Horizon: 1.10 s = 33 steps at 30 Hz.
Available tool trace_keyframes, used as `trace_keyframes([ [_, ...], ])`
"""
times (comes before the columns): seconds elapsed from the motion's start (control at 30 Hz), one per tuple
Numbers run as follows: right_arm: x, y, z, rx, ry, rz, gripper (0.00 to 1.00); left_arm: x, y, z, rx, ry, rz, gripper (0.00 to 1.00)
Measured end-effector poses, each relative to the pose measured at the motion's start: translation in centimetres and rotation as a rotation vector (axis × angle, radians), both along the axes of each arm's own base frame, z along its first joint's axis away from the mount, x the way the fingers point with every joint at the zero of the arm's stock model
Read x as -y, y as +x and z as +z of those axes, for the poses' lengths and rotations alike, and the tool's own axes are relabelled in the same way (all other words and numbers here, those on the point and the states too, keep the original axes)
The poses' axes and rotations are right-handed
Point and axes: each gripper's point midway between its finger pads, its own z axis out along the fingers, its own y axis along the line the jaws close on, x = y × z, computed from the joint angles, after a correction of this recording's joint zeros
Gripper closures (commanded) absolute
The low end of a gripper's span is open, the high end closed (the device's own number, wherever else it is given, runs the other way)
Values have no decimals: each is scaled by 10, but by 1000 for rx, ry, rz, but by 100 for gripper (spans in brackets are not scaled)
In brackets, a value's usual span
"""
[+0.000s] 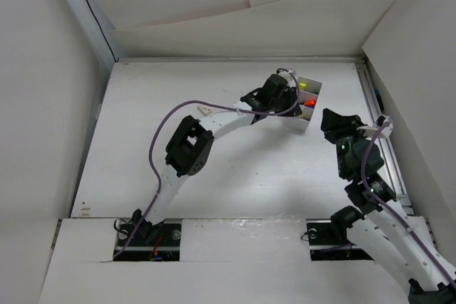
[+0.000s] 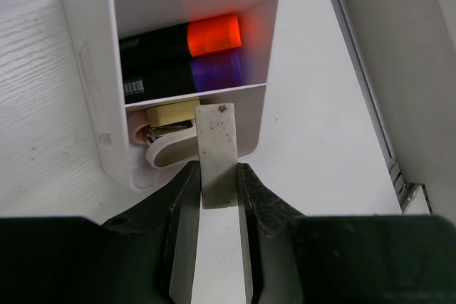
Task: Sort the stationery into containers
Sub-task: Place the stationery in the storage box, then pick up the stationery from the center of the board.
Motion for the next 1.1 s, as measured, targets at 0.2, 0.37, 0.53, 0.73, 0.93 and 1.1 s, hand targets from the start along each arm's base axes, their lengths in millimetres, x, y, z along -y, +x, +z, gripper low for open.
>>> trace_keyframes([
  [0.2,-1,1,-3,-11,-5,0,58,7,-3,-1,7,3,-18,71],
  [0.37,-1,1,-4,-12,-6,0,58,7,-2,-1,13,7,-19,63],
  [0.53,-1,1,-4,-12,-5,1,58,6,-1,-1,17,10,-16,61],
  [0.73,-1,1,-3,-11,-3,1,58,-13,-10,-10,16,45,11,61],
  [0.93,-1,1,-3,-12,-7,5,69,-92,-32,12,55,88,151,63],
  [1.1,-6,5,-9,-31,-17,17,86,-200,-5,49,121,18,400,64],
])
